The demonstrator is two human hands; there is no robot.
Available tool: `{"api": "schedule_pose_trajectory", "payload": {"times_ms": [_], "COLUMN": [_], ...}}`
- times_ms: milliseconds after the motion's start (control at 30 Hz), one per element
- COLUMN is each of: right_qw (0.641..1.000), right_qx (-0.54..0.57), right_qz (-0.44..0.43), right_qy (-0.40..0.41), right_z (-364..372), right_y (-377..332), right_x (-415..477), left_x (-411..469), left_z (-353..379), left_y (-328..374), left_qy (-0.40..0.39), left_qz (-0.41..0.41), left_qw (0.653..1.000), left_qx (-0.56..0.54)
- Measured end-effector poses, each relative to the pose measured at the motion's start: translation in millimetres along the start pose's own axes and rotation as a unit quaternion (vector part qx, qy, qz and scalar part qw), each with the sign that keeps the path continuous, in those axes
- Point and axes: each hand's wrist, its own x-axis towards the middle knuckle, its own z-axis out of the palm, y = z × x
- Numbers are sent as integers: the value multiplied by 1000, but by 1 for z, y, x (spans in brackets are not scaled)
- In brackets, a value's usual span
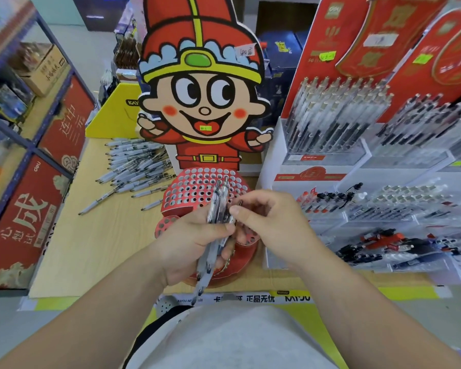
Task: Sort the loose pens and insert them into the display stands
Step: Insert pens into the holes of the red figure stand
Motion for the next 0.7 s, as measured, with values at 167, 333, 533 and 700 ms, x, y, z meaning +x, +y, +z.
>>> {"api": "schedule_pose_trajectory", "payload": {"times_ms": [167, 333, 533, 700], "right_qw": [997, 989, 986, 984], "right_qx": [62, 112, 145, 178], "right_qz": [33, 34, 34, 17], "right_qy": [38, 92, 80, -3], "right_z": [-16, -32, -47, -64], "right_y": [3, 1, 3, 2], "right_x": [-5, -7, -9, -16], "left_x": [0, 0, 2, 4], "left_z": [14, 17, 16, 15], "left_y": [6, 2, -3, -2], "left_qy": [21, 41, 33, 44], "left_qz": [-21, -32, -29, -42], "left_qw": [998, 999, 999, 998], "left_qx": [-47, -6, 25, -12]}}
